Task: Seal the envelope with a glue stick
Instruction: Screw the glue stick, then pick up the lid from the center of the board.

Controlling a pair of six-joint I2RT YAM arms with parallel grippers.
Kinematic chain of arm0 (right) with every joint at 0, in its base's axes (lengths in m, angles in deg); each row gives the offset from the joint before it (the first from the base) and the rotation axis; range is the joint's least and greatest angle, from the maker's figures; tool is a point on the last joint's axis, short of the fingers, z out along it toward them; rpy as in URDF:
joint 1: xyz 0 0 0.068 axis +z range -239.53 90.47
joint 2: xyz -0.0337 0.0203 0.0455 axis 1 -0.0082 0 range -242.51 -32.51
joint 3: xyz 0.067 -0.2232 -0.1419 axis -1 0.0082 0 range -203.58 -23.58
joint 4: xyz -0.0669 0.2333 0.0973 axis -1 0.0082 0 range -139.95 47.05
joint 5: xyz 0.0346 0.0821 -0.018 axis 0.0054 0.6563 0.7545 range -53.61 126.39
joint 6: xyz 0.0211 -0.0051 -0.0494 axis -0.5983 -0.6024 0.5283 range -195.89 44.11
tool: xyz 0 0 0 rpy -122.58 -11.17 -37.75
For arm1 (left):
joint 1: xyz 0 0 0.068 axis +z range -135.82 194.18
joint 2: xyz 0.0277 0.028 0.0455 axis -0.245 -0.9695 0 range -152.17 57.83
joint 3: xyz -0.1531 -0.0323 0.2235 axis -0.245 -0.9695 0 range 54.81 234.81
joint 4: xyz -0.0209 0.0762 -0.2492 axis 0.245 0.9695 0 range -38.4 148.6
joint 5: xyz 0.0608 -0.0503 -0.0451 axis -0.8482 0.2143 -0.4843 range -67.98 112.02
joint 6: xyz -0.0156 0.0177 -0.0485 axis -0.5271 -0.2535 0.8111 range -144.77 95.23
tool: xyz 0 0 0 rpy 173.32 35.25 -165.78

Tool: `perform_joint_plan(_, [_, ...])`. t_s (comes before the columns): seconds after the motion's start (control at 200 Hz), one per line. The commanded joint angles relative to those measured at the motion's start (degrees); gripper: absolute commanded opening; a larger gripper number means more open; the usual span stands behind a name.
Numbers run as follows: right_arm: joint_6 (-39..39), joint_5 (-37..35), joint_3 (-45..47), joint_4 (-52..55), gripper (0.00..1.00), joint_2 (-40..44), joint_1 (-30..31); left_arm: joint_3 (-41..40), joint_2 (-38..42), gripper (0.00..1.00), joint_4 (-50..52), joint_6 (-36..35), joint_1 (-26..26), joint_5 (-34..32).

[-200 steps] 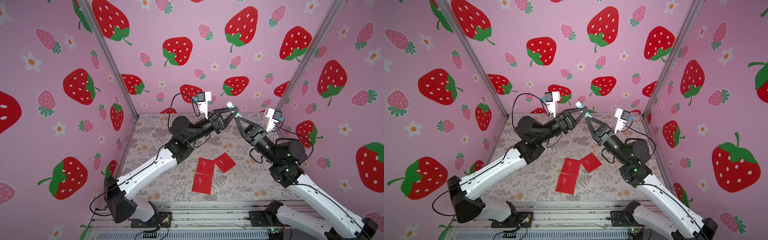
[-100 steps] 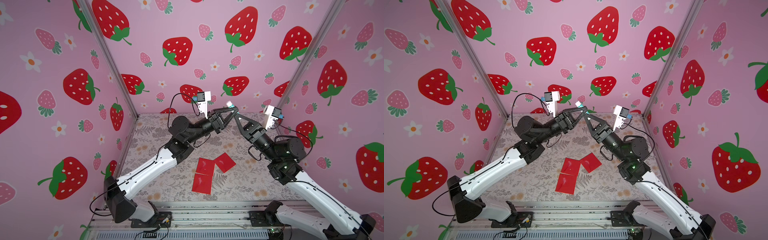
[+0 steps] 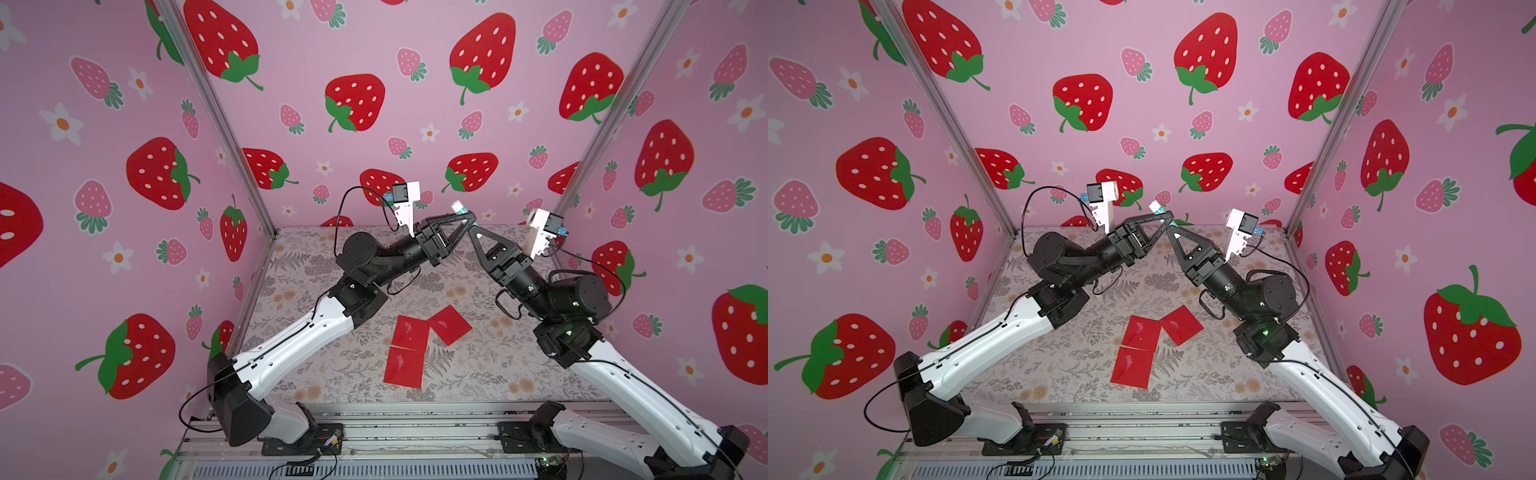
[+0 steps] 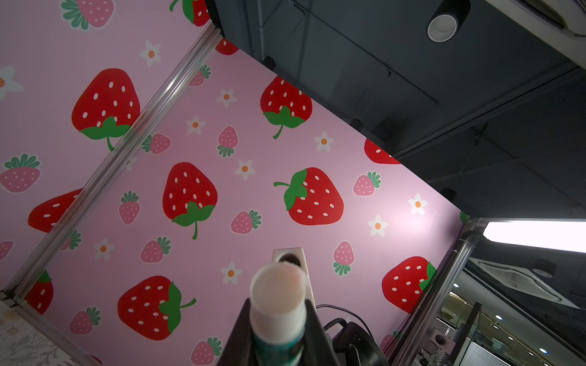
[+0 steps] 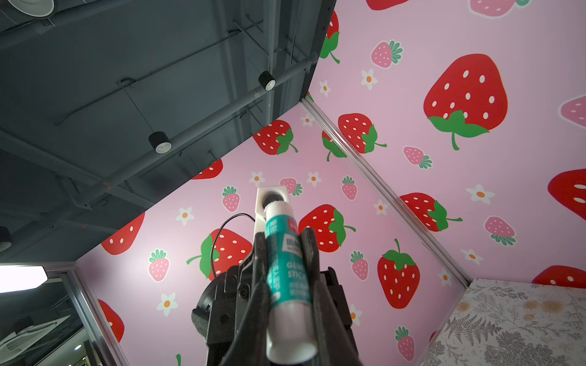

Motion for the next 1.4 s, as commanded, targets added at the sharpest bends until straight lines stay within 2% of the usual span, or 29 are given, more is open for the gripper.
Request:
perform_joint_plan(0.0, [3.1,-2.6,0.0,-0.8,0.07,1.7,0.0,-0.9,1.8,0.26,1.4,-3.3,-0.1,0.6])
perform_joint_plan(0.115, [9.1,-6.9,2.6,1.2,0.03,4.7,0.0,-4.2,4.3,0.40,5.7,-6.1,-0.1,-1.5])
perform_joint_plan(0.21, [15.4,-10.1,2.5,7.1,0.02,7.6,0.0,-7.7,6.7,0.47,9.0,-7.8,0.4,-3.0])
perform_joint_plan(0.32, [22.8,-14.1,2.0,14.4,0.02,9.0,-0.2,-9.5,9.4,0.48,20.1,-12.8,1.0,-4.9])
perform_joint_plan(0.5, [30.6,-18.8,1.7,23.9,0.01,8.0,-1.7,-10.9,11.7,0.47,42.0,-21.8,3.3,-13.2])
perform_joint_plan(0.58, [31.0,-18.8,1.9,26.9,0.02,6.7,-3.2,-10.4,10.9,0.47,51.2,-24.1,5.6,-18.1])
perform_joint_plan(0.68, [30.0,-16.7,2.4,29.1,0.01,4.7,-5.8,-10.3,8.7,0.47,59.1,-25.8,9.8,-20.3])
perform_joint_plan(0.805, [26.8,-13.5,4.2,30.2,0.01,2.3,-9.4,-9.7,4.0,0.47,65.8,-26.8,15.1,-21.5])
perform_joint_plan(0.89, [25.3,-11.7,5.6,30.1,0.01,2.0,-11.3,-8.7,-0.2,0.47,68.5,-27.8,19.1,-18.6])
perform_joint_plan(1.005, [24.2,-10.1,7.5,30.4,0.01,2.3,-13.3,-7.0,-5.8,0.43,71.6,-27.3,23.0,-20.5])
perform_joint_plan(1.161, [22.5,-8.7,9.9,30.9,0.01,3.8,-15.4,-1.3,-15.0,0.41,77.5,-27.8,26.5,-23.6])
perform_joint_plan(1.396, [21.8,-7.3,10.7,32.2,0.02,3.8,-17.2,6.0,-26.4,0.42,80.6,-28.6,28.1,-25.6])
